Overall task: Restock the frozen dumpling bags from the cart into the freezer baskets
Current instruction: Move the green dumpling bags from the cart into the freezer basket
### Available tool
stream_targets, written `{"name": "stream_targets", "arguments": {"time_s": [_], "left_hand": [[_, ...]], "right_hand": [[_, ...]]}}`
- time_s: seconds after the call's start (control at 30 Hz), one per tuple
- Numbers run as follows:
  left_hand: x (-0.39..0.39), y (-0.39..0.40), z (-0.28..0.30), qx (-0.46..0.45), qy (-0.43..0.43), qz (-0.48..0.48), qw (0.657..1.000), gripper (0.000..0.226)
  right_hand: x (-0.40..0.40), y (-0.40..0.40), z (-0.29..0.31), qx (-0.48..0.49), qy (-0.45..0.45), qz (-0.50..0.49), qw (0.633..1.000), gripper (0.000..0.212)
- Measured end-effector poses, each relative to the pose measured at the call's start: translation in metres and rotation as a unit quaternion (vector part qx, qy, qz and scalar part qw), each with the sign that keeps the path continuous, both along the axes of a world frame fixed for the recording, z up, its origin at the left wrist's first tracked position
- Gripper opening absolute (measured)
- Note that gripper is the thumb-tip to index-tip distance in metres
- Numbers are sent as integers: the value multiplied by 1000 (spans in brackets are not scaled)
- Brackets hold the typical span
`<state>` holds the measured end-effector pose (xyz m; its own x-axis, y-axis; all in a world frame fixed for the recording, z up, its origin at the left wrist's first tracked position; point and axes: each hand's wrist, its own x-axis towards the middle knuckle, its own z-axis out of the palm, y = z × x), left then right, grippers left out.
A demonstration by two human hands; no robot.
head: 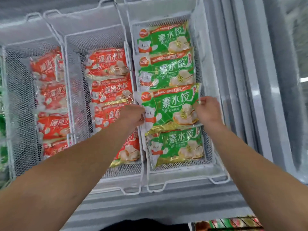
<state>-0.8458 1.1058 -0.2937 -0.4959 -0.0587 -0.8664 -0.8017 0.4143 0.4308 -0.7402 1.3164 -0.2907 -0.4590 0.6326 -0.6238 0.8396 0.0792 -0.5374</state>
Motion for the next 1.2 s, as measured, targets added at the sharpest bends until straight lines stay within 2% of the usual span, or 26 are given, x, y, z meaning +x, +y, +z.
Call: {"name": "stream_targets", "arguments": {"time_s": [0.1, 0.2, 0.27, 0.4, 0.6, 0.9, 1.07, 1.2], "left_hand": [[-5, 14, -4, -16, -4, -73, 997, 5], [-3, 11, -3, 2, -2, -94, 996, 58], [1, 5, 2, 23, 11, -99, 995, 68], [18, -11, 16, 54, 37, -105, 992, 61], [60, -61, 53, 64, 107, -203, 971, 53], [137, -146, 90, 103, 192, -354, 909, 36], [186, -172, 97, 142, 200, -407, 880, 26], [232, -177, 95, 151, 205, -467, 847, 21]], "right_hand": [[-3, 2, -3, -79, -21, 27, 996, 63], [-2, -3, -7, -119, -13, 18, 993, 73], [2, -11, -4, -115, -1, 9, 993, 71], [17, -29, 9, -89, 18, 8, 996, 68], [60, -87, 46, -35, 60, 9, 998, 55], [173, -204, 80, 52, 90, -28, 994, 44], [256, -254, 94, 71, 74, -97, 990, 35], [317, -282, 95, 72, 49, -161, 983, 37]]}}
